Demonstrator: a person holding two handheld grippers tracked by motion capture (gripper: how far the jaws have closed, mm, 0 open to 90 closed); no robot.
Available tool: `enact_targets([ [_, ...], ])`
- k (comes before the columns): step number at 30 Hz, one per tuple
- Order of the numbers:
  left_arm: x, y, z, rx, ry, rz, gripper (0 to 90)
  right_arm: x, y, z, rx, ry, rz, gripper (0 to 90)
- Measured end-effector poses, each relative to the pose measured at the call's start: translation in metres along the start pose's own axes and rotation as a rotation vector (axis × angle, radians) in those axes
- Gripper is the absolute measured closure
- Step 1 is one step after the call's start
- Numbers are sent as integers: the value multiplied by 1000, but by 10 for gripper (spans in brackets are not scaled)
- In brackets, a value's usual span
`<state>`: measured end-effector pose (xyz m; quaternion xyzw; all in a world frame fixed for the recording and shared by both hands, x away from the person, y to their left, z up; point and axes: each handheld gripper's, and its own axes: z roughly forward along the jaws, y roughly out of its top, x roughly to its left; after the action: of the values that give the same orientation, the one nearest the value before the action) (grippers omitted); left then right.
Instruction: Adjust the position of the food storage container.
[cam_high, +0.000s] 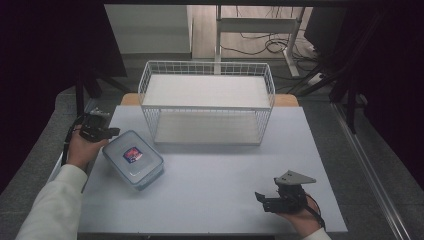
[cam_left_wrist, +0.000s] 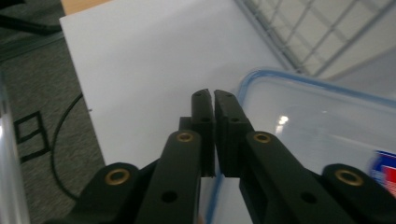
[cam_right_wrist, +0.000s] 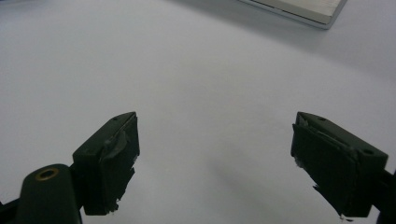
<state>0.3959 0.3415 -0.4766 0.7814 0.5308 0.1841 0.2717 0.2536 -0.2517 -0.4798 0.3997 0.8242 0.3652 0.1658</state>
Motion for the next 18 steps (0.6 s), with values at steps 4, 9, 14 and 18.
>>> enact_targets([
  [4,3,1,8,32,22,7,900,0,0,1,4,-2,0,155],
  [9,7,-3,14,76,13,13,900,0,-1,1,5,-4,2,155],
  [14,10,-9,13,68,-35,1,900,0,-1,1,9,-9,4,155],
  [18,8,-11,12,68,-48,9,900,0,-1,2,12,-11,2,155],
])
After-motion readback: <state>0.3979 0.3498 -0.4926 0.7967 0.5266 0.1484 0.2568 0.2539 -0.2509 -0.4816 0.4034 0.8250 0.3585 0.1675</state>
